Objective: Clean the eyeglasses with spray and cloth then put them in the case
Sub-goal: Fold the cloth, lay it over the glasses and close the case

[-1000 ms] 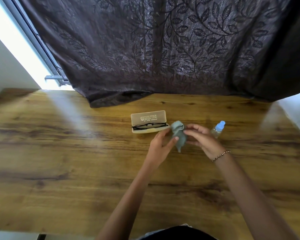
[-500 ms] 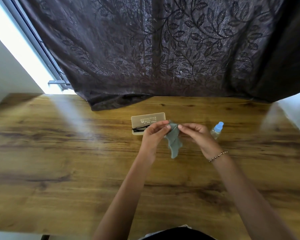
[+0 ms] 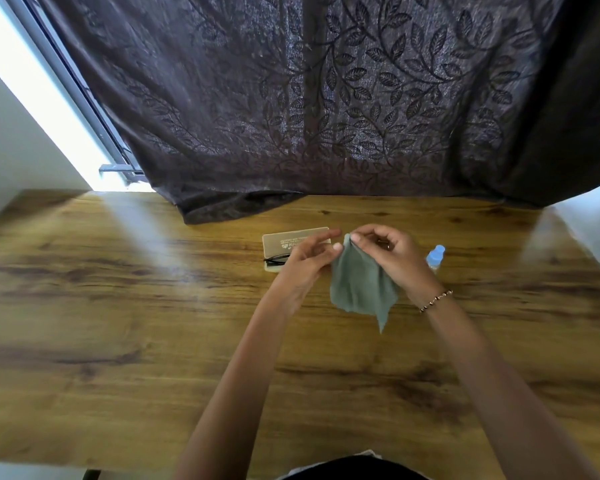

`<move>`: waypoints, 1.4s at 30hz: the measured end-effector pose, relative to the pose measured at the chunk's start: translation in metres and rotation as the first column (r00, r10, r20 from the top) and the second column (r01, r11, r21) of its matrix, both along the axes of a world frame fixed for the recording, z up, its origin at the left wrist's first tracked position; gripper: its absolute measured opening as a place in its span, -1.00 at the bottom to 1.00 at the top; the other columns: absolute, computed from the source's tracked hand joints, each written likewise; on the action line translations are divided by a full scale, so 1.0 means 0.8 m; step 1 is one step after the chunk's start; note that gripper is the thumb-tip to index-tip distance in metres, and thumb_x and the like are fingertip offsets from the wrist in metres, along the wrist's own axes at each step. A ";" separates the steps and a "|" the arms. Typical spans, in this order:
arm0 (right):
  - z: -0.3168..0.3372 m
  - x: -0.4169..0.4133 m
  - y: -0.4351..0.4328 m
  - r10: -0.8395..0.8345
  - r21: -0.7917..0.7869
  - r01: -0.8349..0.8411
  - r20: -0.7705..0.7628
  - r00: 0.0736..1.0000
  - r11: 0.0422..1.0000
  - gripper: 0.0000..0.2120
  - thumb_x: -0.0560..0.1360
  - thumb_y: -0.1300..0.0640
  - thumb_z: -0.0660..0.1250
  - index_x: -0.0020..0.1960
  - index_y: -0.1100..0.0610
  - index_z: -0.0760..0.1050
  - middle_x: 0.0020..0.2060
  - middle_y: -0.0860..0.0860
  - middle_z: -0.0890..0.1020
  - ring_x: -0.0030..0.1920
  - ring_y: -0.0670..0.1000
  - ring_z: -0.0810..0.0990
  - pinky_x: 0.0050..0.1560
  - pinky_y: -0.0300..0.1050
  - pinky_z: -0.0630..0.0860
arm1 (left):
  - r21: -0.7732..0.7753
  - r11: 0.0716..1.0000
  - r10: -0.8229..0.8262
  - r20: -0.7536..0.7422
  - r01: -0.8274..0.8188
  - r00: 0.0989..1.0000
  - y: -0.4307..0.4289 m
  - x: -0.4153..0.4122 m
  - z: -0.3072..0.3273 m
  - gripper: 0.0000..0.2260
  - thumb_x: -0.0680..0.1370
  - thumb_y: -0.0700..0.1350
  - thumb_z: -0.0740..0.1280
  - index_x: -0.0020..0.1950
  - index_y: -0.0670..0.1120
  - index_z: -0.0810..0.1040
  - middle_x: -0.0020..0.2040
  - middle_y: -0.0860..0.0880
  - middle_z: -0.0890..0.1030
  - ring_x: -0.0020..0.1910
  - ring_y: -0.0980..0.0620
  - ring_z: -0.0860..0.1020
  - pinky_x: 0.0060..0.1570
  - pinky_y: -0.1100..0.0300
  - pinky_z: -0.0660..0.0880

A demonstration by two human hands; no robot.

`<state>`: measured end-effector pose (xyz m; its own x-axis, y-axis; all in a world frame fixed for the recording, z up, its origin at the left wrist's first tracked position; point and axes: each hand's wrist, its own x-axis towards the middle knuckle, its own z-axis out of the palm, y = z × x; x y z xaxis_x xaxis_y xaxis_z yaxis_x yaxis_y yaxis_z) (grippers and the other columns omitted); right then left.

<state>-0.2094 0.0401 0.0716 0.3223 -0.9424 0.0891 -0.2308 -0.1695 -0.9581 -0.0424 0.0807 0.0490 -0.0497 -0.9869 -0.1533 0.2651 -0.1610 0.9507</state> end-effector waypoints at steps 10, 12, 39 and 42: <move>0.002 -0.043 -0.015 0.080 0.215 -0.059 -0.088 0.993 0.975 -0.76 0.33 0.26 0.52 -0.03 0.15 0.61 -0.16 0.01 0.65 -0.24 -0.18 0.59 -0.34 -0.43 0.45 | -0.038 0.988 0.145 -0.105 -0.150 0.984 0.002 0.023 0.001 -0.79 0.57 -0.28 0.28 0.13 -0.06 0.57 -0.09 -0.02 0.54 -0.02 0.06 0.53 0.04 0.21 0.54; 0.005 -0.048 -0.016 0.056 0.257 -0.039 -0.059 0.997 0.966 -0.79 0.37 0.30 0.49 -0.02 0.26 0.57 -0.27 -0.02 0.58 -0.50 -0.28 0.49 -0.56 -0.46 0.33 | -0.053 0.980 0.189 -0.066 -0.192 0.980 0.003 0.026 0.001 -0.81 0.57 -0.27 0.28 0.12 -0.07 0.57 -0.10 -0.04 0.52 -0.02 0.05 0.52 -0.01 0.23 0.53; 0.028 0.065 -0.013 -0.214 0.029 0.213 0.032 0.976 0.977 -0.78 0.42 0.18 0.45 0.05 0.08 0.56 -0.22 -0.02 0.70 -0.22 -0.15 0.65 -0.27 -0.34 0.53 | -0.291 0.766 0.643 0.360 -0.573 0.676 -0.011 -0.026 0.028 -0.88 0.54 -0.14 0.38 0.03 -0.13 0.65 -0.10 0.04 0.68 -0.13 0.17 0.62 -0.08 0.28 0.56; 0.028 0.066 -0.011 -0.203 0.061 0.200 0.051 0.978 0.978 -0.81 0.46 0.15 0.42 0.07 0.09 0.55 -0.21 -0.03 0.69 -0.25 -0.21 0.62 -0.29 -0.38 0.49 | -0.299 0.770 0.638 0.355 -0.564 0.683 -0.009 -0.028 0.029 -0.87 0.55 -0.16 0.36 0.05 -0.11 0.66 -0.07 0.04 0.69 -0.09 0.16 0.63 -0.03 0.24 0.58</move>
<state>-0.1563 0.0316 0.0940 0.1215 -0.9914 0.0479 -0.2001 -0.0717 -0.9771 -0.0649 0.0738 0.0721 0.5940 -0.7920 0.1415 -0.1688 0.0492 0.9844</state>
